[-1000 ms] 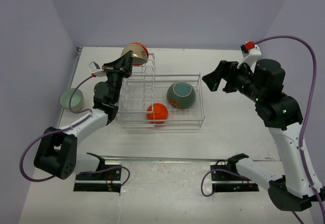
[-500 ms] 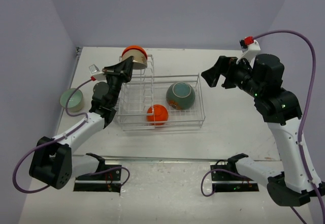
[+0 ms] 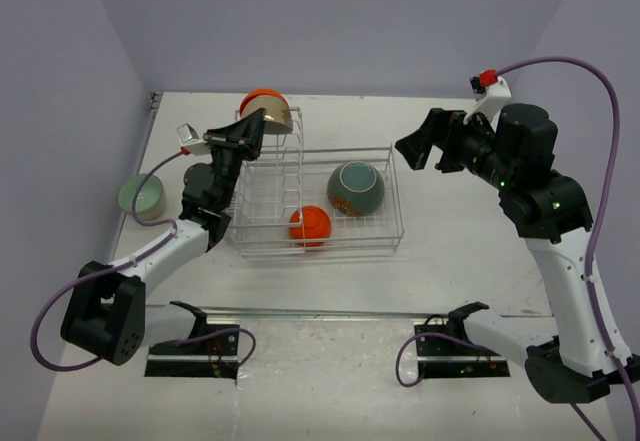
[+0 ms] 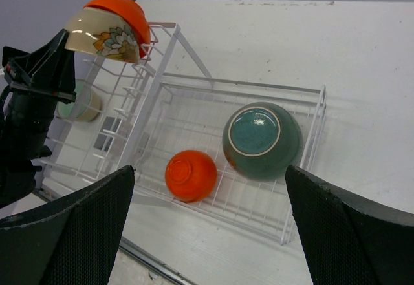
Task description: Unload the bowls from the dish rack
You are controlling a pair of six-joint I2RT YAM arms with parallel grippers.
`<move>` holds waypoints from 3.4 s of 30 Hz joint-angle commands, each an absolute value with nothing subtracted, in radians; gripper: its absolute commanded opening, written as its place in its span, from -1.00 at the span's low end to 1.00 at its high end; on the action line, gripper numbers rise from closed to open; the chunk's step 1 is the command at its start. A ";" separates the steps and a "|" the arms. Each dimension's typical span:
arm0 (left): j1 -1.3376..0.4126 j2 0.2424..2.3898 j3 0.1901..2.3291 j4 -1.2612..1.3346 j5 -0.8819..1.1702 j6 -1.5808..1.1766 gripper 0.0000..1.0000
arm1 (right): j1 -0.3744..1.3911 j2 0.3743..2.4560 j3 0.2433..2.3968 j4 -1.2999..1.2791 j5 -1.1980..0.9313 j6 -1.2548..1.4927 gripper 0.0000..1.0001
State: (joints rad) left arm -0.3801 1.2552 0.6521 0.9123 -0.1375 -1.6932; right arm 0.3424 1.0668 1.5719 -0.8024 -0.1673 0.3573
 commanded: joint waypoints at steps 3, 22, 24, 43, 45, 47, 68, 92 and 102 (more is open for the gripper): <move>-0.393 1.273 0.634 1.150 -0.091 -1.665 -1.00 | 0.353 1.066 1.577 -0.788 -0.156 0.344 0.98; -0.399 1.192 0.681 1.088 -0.121 -1.640 -1.00 | 0.367 1.072 1.580 -0.778 -0.147 0.331 0.98; -0.394 1.199 0.684 1.114 -0.120 -1.640 -1.00 | 0.370 1.072 1.586 -0.781 -0.150 0.331 0.98; -0.396 1.141 0.785 1.028 -0.104 -1.606 -1.00 | 0.379 1.054 1.597 -0.795 -0.147 0.334 0.98; -0.396 1.126 0.796 1.003 -0.104 -1.605 -1.00 | 0.379 1.054 1.600 -0.796 -0.149 0.336 0.98; -0.396 1.117 0.804 0.982 -0.107 -1.601 -1.00 | 0.380 1.055 1.609 -0.801 -0.149 0.339 0.98; 0.047 1.089 1.546 -0.351 0.005 -0.985 -1.00 | 0.380 1.055 1.600 -0.810 -0.179 0.365 0.98; 0.172 1.845 2.094 -1.144 -0.374 -0.603 -1.00 | 0.380 1.137 1.672 -0.853 -0.134 0.345 0.98; 0.245 1.911 1.985 -1.138 -0.367 -0.627 -1.00 | 0.380 1.160 1.672 -0.850 -0.124 0.353 0.98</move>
State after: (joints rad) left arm 0.2321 1.9076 2.0258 -1.1717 -0.3344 -0.6464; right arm 0.3748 1.1477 1.6379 -0.8543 -0.1467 0.3576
